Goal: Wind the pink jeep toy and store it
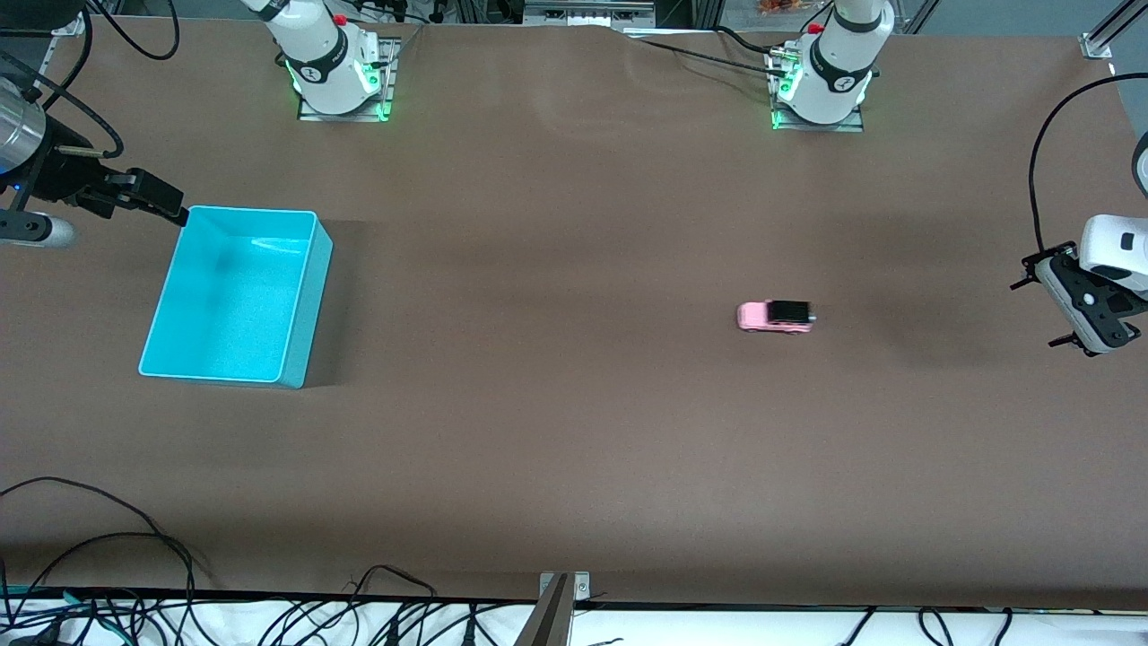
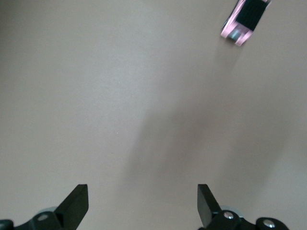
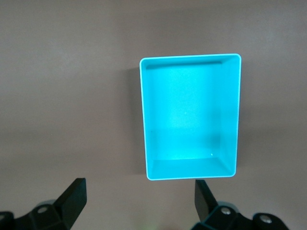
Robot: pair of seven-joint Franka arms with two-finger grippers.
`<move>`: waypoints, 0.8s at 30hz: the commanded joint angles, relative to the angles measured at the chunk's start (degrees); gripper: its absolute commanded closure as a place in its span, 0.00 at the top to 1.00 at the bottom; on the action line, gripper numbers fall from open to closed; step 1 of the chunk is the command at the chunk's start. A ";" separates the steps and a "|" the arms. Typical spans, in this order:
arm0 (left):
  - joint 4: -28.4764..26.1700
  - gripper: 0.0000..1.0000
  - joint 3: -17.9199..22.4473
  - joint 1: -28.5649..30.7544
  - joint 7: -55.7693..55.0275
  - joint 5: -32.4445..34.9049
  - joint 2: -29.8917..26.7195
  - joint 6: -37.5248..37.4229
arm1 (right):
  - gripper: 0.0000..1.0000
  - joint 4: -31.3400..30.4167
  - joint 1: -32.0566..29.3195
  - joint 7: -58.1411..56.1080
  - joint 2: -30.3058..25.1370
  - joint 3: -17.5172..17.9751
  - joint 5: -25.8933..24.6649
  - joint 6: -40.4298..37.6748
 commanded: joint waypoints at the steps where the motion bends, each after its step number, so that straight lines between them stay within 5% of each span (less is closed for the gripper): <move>1: -0.10 1.00 0.51 -0.82 -3.93 -1.26 -0.95 -0.81 | 1.00 -0.22 -0.32 -0.71 -0.31 -0.03 0.57 -0.34; 24: 1.56 1.00 -0.01 -4.60 -24.94 -1.26 -3.68 -5.55 | 1.00 -0.22 -0.32 -0.71 -0.31 -0.12 0.65 -0.34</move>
